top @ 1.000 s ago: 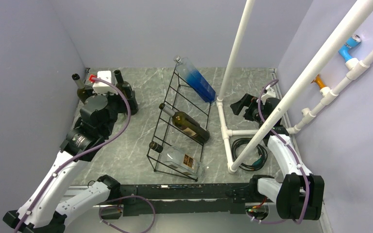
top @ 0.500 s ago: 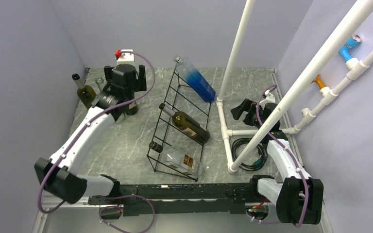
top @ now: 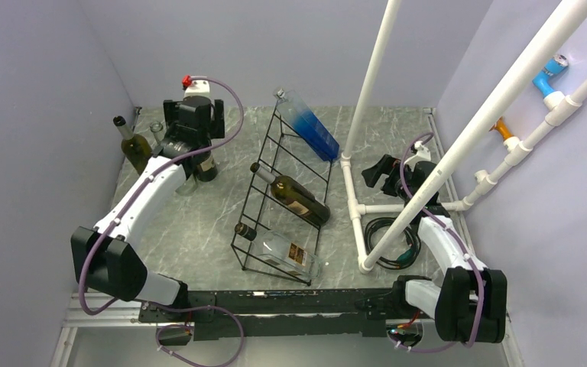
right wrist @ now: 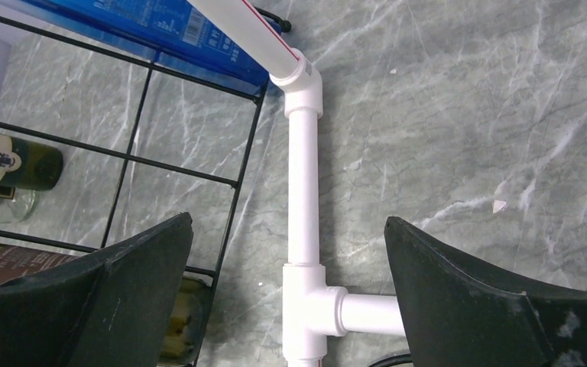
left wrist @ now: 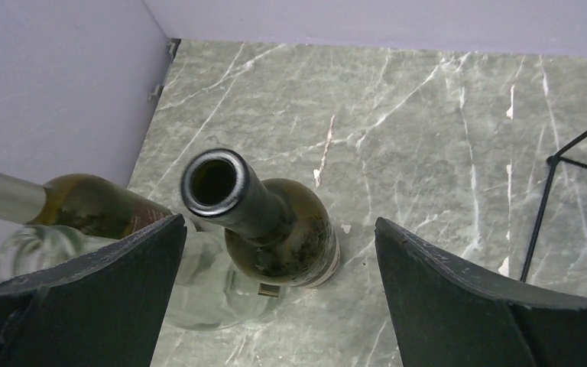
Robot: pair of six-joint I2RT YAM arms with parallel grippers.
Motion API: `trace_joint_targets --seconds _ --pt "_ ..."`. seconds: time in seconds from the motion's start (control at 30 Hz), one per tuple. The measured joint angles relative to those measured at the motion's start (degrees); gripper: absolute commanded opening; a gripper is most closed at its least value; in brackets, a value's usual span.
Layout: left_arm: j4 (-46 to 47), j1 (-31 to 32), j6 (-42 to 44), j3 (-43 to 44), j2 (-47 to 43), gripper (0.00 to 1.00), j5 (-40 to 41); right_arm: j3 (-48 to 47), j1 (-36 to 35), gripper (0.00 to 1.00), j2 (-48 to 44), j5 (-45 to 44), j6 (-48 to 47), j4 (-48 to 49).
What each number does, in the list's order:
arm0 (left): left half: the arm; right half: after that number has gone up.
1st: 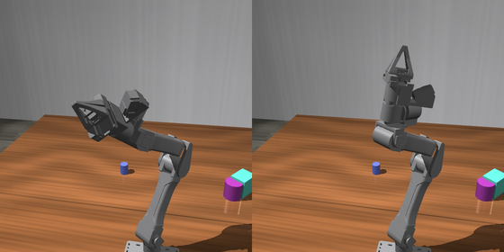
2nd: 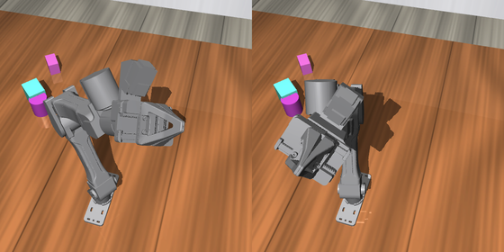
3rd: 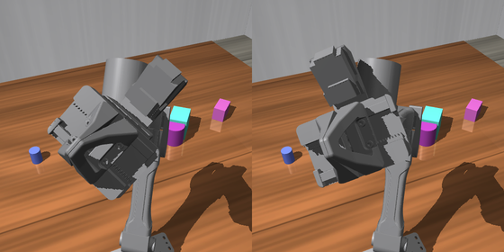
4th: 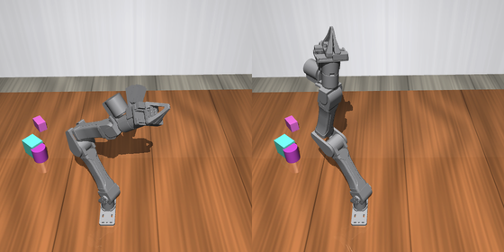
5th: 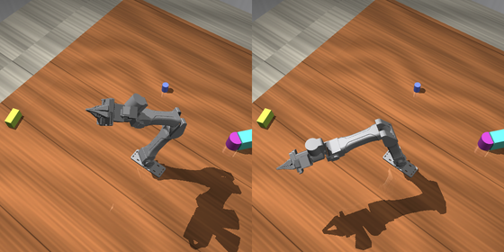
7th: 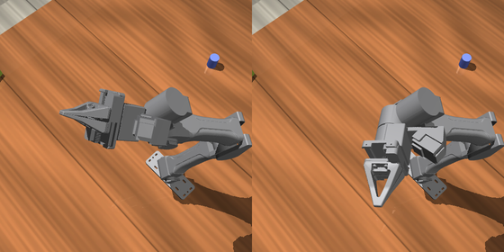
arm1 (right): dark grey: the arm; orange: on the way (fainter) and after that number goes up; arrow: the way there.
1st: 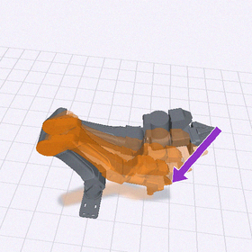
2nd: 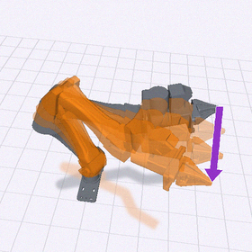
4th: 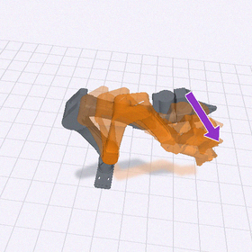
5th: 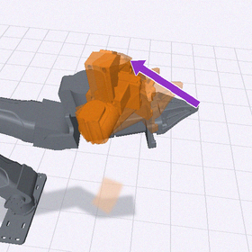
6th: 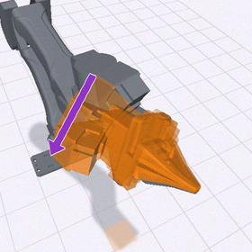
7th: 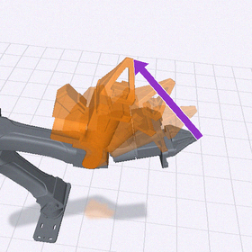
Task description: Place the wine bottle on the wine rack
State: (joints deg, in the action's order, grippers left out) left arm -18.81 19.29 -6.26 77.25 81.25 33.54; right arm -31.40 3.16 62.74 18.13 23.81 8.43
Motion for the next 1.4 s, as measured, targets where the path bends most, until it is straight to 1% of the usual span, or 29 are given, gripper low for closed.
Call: trace_joint_targets --seconds 0.1,0.2,0.27,0.37,0.47,0.5,0.67,1.07,1.27,1.4 --pt "3.0 -0.4 2.7 -3.5 0.0 0.94 -0.7 0.0 0.0 1.00 1.6 0.2 0.0 0.2" --pt "3.5 -1.5 3.7 -4.0 0.1 0.86 -2.2 0.0 0.0 1.00 1.8 0.3 0.2 0.3" --pt "4.4 -3.4 3.2 -3.9 0.1 0.81 -4.4 0.0 0.0 1.00 1.8 0.4 0.2 0.6" --pt "4.6 -6.7 2.0 -3.8 0.5 0.79 -7.8 0.0 0.0 1.00 1.8 0.4 0.3 0.7" --pt "4.7 -8.3 1.2 -3.4 1.9 0.78 -9.8 0.0 0.0 1.00 1.8 0.4 0.3 0.7" --pt "4.7 -8.3 1.1 -3.4 2.3 0.76 -10.4 0.0 0.0 1.00 1.8 0.4 0.3 0.7" --pt "4.5 -8.1 1.1 -3.4 4.2 0.73 -12.0 0.0 0.0 1.00 1.6 0.4 0.3 0.7" --pt "4.3 -8.1 0.6 -1.9 7.7 0.53 -12.2 0.0 0.0 1.00 0.9 0.4 0.3 0.7" --pt "4.4 -7.8 -0.3 -1.1 7.7 0.39 -12.8 0.0 0.0 1.00 0.9 0.4 0.3 0.7" --pt "4.3 -7.0 -0.6 -0.7 7.8 0.36 -12.9 0.0 0.0 1.00 0.9 0.4 0.3 0.7"
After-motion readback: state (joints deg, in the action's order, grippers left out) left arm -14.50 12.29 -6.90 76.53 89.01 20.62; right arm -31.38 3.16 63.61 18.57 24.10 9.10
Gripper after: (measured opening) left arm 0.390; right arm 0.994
